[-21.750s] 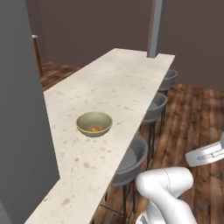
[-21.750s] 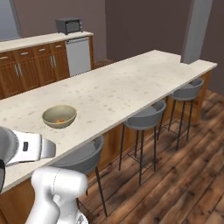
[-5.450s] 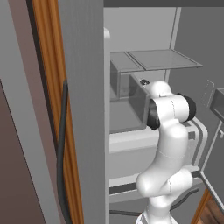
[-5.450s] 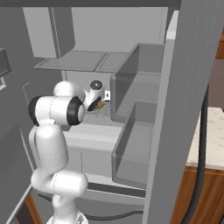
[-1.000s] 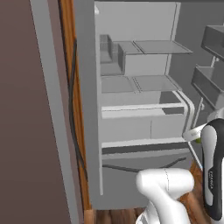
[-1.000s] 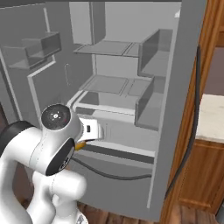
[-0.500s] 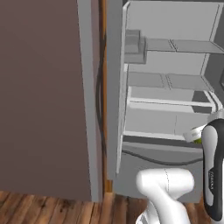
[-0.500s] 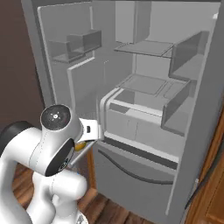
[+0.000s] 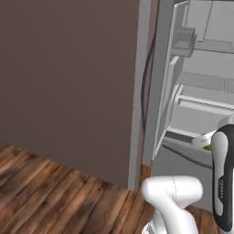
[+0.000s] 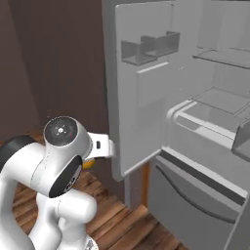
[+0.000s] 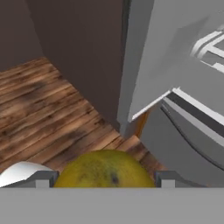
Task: Retrieve the tangerine and orange from the fridge and place them into the bowl on the dining table.
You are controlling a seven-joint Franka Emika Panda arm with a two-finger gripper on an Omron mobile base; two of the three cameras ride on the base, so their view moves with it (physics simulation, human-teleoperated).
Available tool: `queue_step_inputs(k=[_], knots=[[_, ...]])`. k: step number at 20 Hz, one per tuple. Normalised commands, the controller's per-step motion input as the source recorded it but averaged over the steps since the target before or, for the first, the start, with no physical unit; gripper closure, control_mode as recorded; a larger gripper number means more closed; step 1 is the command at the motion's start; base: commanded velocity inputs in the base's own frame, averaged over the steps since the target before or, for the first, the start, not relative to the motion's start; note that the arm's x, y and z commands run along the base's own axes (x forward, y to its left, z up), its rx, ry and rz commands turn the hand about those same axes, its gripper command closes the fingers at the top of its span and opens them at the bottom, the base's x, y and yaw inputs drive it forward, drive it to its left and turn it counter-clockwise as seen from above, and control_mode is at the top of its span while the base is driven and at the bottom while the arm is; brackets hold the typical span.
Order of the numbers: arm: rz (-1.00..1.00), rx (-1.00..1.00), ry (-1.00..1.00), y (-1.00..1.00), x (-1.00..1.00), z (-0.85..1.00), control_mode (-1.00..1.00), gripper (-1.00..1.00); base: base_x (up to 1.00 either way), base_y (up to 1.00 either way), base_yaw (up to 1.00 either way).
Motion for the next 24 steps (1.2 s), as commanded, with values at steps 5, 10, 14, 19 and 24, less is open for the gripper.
queue_step_inputs(k=[5,10,14,19,24], knots=[[0.00,0.00,0.00,0.00,0.00,0.00,1.00,1.00,-0.36,0.07,0.59],[0.00,0.00,0.00,0.00,0.00,0.00,1.00,1.00,-0.20,0.12,0.61],[0.00,0.00,0.00,0.00,0.00,0.00,1.00,1.00,0.00,0.20,0.57],[0.00,0.00,0.00,0.00,0.00,0.00,1.00,1.00,0.00,0.25,0.52],[0.00,0.00,0.00,0.00,0.00,0.00,1.00,1.00,0.18,0.23,0.44]])
